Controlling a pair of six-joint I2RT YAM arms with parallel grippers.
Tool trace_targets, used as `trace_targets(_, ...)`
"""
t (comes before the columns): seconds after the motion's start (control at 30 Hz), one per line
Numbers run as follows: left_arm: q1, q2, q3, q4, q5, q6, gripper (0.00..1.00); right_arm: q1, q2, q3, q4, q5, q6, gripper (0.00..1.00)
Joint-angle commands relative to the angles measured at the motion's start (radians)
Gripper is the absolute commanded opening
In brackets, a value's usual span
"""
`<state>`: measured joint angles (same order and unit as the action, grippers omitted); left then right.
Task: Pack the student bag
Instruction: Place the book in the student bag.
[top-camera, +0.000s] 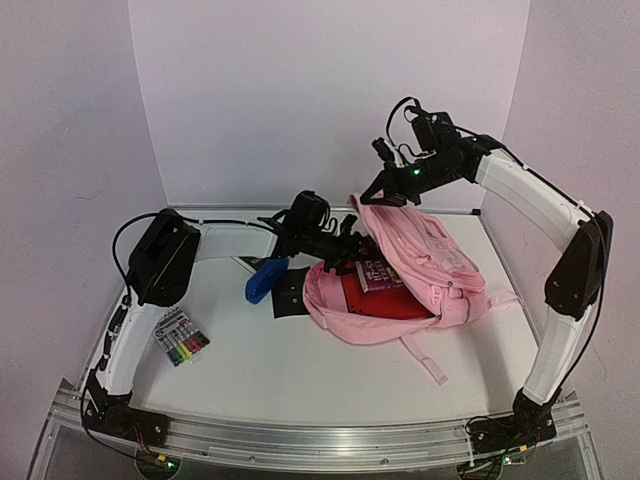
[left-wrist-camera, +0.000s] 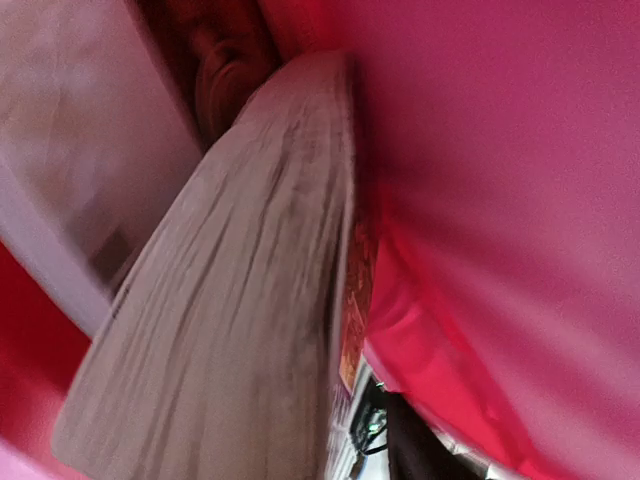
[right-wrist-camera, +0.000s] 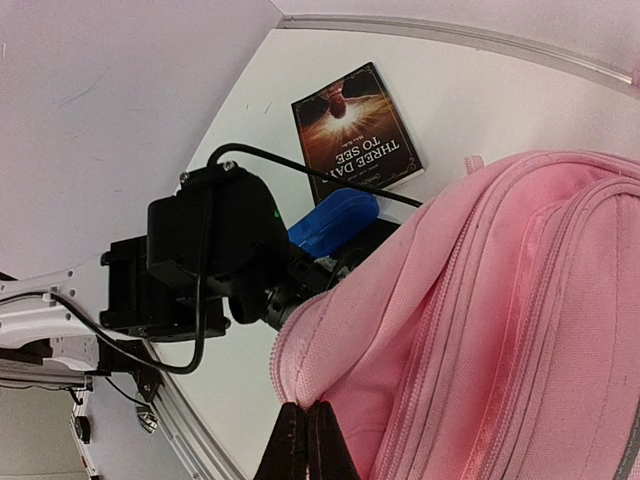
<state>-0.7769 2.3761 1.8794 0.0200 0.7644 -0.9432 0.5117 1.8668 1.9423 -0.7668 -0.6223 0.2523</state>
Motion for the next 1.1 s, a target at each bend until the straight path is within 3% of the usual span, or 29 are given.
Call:
trace_targets(0.0,0.015,-0.227,-0.114,-0.119,-0.065,0.159,0.58,0.010,-0.044,0.046,0.138,-0.082,0.000,0.00)
trace_targets(0.1,0.021,-0.275,-0.192,-0.106,-0.061,0.145,0.58,0.010,-0.046,0.037,0.139,-0.086,0.001,0.00)
trace_targets(0.27,0.014,-0.221,-0.169,-0.037,-0.019,0.095,0.38,0.010,-0.049,0.028,0.141,-0.092,0.002,0.00)
trace_targets(0.33,0.008,-0.183,-0.124,-0.030,-0.011,0.093,0.26,0.009,-0.050,0.025,0.142,-0.093,0.002,0.00)
trace_targets(0.43,0.003,-0.122,-0.043,-0.024,0.016,0.087,0.18,0.011,-0.052,0.021,0.143,-0.098,0.003,0.00)
trace_targets(0.67,-0.026,0.031,0.187,-0.079,0.061,0.110,0.09,0.010,-0.046,0.021,0.149,-0.110,0.009,0.00)
trace_targets(0.8,-0.052,0.076,0.255,-0.142,0.063,0.148,0.11,0.010,-0.042,0.023,0.150,-0.117,0.013,0.00)
trace_targets(0.9,-0.054,0.058,0.216,-0.116,0.049,0.146,0.23,0.009,-0.046,0.012,0.150,-0.122,0.013,0.00)
trace_targets(1.07,-0.037,-0.148,-0.081,0.007,-0.031,0.149,0.40,-0.005,-0.085,-0.058,0.149,-0.126,-0.017,0.00)
